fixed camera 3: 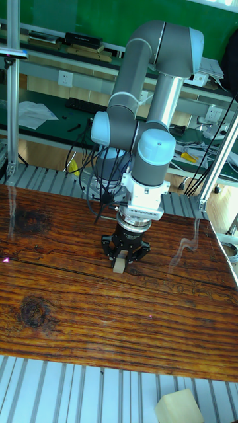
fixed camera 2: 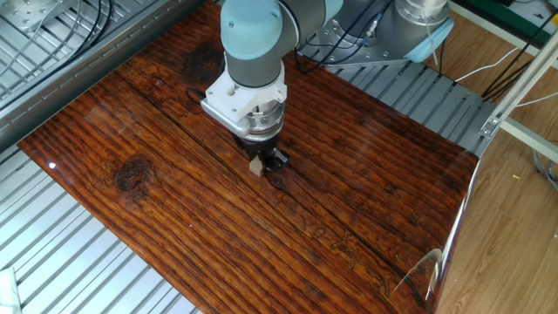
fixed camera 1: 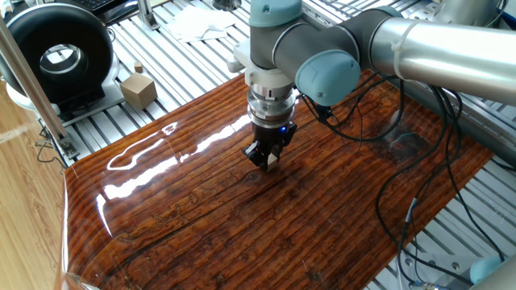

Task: Hold a small block with the gripper and sweep it from left to right on the table

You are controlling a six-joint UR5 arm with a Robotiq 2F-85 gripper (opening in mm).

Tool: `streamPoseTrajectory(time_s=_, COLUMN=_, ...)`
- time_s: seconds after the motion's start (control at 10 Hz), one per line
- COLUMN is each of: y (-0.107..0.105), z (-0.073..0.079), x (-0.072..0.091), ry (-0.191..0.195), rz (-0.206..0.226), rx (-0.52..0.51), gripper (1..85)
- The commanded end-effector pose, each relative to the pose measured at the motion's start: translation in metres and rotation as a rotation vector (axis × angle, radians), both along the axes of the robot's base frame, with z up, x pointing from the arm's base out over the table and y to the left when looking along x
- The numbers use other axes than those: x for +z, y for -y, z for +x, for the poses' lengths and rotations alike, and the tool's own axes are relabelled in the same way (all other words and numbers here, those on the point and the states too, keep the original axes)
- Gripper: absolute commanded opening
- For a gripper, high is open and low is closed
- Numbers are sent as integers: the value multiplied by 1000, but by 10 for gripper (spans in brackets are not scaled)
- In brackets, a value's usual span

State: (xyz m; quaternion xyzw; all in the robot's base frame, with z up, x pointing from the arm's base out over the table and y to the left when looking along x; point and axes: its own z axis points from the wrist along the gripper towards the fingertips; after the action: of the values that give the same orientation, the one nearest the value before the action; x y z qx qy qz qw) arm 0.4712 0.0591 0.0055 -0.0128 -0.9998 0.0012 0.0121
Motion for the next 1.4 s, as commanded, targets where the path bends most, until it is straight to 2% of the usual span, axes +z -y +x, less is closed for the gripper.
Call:
streamPoseTrajectory(time_s=0.0, y=-3, z=1, x=1, ry=1, rz=14, rx=-12, gripper=10)
streamPoseTrajectory(time_s=0.7, y=-11, z=0, x=2, ry=-4, rz=33, rx=-31, gripper=10)
streamPoseTrajectory(time_s=1.3, y=-17, z=0, x=1, ry=-7, rz=30, rx=-46, gripper=10)
